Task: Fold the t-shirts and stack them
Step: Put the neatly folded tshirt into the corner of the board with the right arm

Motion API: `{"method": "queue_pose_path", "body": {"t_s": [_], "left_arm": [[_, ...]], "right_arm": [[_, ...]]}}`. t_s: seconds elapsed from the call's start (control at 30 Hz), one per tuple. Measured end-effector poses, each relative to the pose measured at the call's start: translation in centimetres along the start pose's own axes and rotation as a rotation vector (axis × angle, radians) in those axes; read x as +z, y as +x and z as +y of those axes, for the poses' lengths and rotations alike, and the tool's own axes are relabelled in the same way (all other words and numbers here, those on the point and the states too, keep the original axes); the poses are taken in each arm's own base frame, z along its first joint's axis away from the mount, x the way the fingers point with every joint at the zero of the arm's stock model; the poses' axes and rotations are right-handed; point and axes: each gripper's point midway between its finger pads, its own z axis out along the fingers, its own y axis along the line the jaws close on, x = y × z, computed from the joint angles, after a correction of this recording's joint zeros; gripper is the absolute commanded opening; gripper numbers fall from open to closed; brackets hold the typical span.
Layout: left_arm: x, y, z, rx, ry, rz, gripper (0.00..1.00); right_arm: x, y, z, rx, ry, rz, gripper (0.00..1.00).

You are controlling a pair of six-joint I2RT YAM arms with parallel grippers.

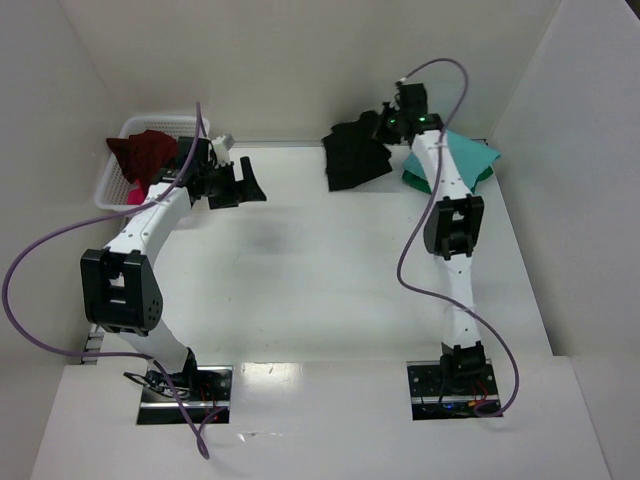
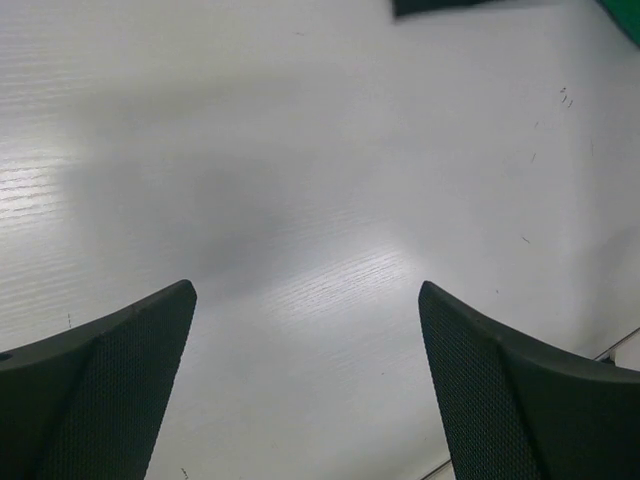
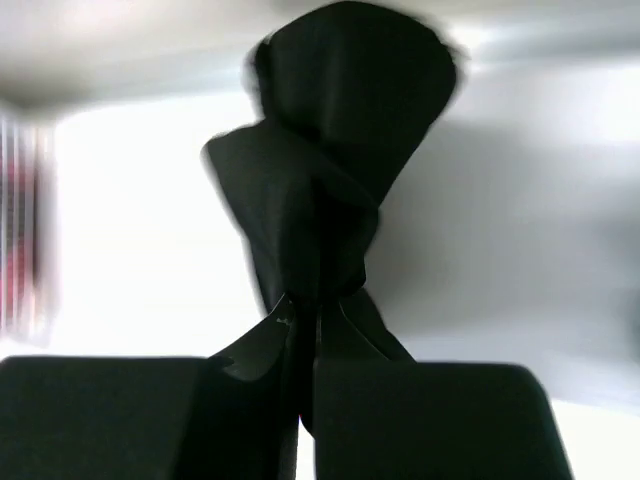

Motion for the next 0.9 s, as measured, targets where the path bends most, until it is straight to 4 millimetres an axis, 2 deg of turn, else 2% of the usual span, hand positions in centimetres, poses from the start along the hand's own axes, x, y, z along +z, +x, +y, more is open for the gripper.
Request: {"method": "queue_pose_path", "body": {"t_s": [0.07, 0.13, 0.27, 0.37, 0.5, 0.73, 0.9], "left_arm": [[0.0, 0.0, -0.1, 0.0, 0.005, 0.002, 1.0], [0.0, 0.1, -0.2, 0.0, 0.009, 0.003, 1.0], [0.1, 0.2, -0.4, -0.002, 0.026, 0.011, 1.0], [0.5, 0.3, -0.5, -0.006, 0.039, 0.024, 1.0], [1.3, 0.5, -0.3, -0.015, 0.049, 0.046, 1.0], [1.7, 0.6, -0.3, -0.019, 0.062, 0.059, 1.0], [1.7, 0.6, -0.4, -0.019, 0.067, 0.061, 1.0]], "right_arm": [[-1.4, -2.9, -4.0, 0.031, 0.052, -0.056, 0.0], [-2.6, -4.4, -8.1, 0.067, 0.111, -0.077, 0.0], [-5.3, -5.8, -15.6, 0.141, 0.223, -0.09, 0.0], [-7.1, -6.6, -19.0, 0.173, 0.27, -0.103, 0.0], [-9.5, -7.6, -21.0, 0.188, 0.3, -0.124, 0.0], [-12.9, -10.1, -20.7, 0.177, 0.308, -0.188, 0.0], [-14.6, -9.3, -21.3, 0.195, 0.357, -0.18, 0.0]]}}
